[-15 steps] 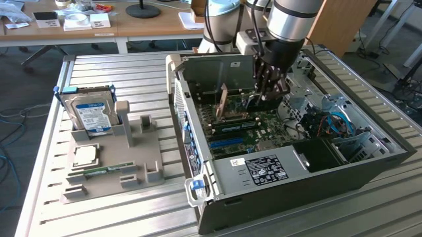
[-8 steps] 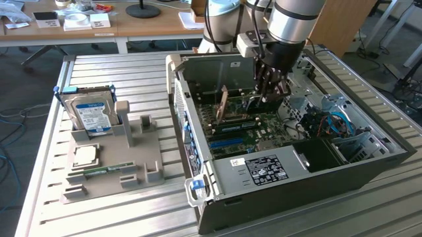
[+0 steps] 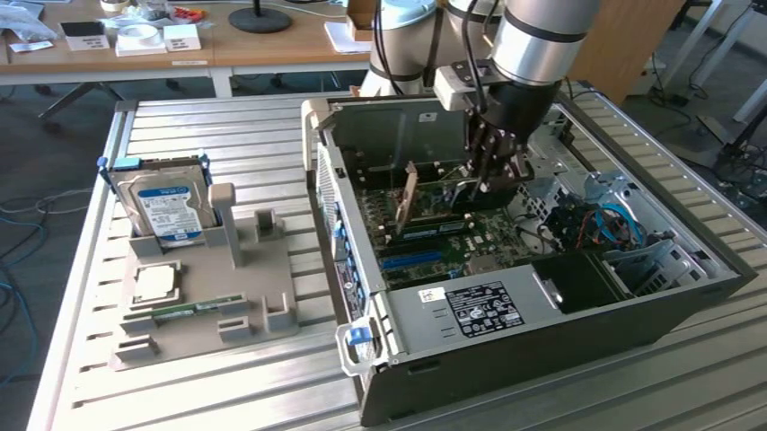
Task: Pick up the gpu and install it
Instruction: 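Insert the gpu into the slot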
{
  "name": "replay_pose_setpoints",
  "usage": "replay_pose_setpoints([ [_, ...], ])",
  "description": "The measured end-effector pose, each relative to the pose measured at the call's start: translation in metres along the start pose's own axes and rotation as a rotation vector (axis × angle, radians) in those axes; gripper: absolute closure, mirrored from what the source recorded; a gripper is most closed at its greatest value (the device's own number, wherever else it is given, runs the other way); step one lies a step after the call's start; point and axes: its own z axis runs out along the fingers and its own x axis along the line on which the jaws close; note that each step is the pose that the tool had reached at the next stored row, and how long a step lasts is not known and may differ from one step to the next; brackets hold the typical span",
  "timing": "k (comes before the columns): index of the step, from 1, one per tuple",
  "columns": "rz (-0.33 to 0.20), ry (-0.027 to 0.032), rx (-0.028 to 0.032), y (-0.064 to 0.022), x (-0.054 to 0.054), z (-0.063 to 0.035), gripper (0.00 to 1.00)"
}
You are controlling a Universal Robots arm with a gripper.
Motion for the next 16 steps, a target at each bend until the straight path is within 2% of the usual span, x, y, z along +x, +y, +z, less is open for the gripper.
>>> replay_pose_setpoints([
  [5,0.000,0.0000,0.0001,0.0004,0.0044,-0.0002,0.74],
  [16,0.000,-0.0024,0.0020,0.0088,0.0087,-0.0006,0.74],
])
